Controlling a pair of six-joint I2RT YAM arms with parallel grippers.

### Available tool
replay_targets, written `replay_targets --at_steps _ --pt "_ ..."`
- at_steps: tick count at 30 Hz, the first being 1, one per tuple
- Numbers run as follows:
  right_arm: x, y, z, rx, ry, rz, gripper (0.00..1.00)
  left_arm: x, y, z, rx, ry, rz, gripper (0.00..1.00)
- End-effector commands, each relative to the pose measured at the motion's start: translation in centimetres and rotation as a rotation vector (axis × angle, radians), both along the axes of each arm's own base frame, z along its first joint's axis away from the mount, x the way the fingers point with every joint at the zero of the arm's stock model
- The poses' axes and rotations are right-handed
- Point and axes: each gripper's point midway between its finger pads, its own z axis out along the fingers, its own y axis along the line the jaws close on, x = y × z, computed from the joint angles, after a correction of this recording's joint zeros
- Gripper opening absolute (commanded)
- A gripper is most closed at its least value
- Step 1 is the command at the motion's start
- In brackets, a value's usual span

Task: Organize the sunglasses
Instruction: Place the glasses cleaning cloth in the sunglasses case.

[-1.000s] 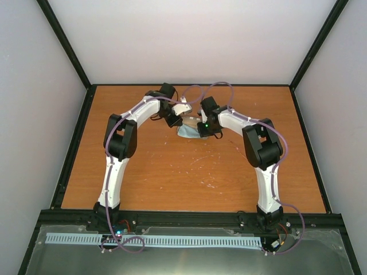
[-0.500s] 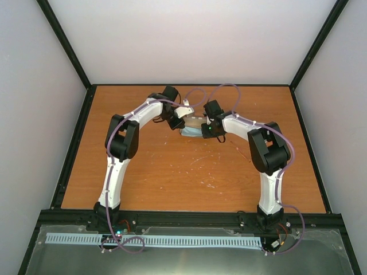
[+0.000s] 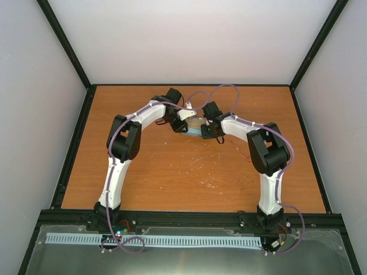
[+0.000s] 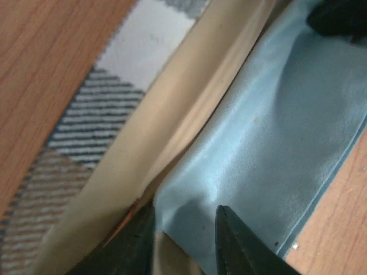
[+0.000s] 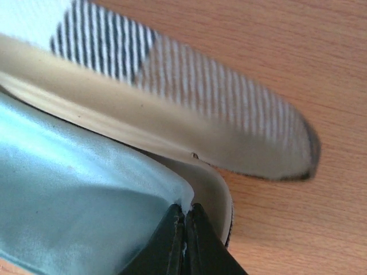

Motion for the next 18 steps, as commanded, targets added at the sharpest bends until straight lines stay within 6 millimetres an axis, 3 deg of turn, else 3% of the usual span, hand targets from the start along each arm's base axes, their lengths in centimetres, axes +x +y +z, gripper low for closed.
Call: replay_targets --at_steps 1,4,6,12,18 --pt "-0.6 -0.6 -1.1 -0.043 0.029 -0.019 0.03 0.4 0.1 1.3 0.010 -0.050 0.007 0.38" --pt "-0.7 -0.8 -1.4 -0.056 0.036 -0.024 0.05 0.4 0.5 1.6 0.023 -0.068 0.021 0.60" --pt "-0.8 -0.9 -1.6 -0.063 0.044 -0.026 0.11 0.4 0.9 1.8 0.031 -0.079 0.032 0.67" --pt "-1.0 -1.2 -1.2 -0.069 0.033 -0.036 0.19 -0.7 1.7 1.1 0.049 -0.090 0.052 0.69" --pt "-0.6 -1.9 2.9 -0.053 -0.067 -0.069 0.40 -1.6 1.8 0.0 0.057 -0.098 0.047 0.69"
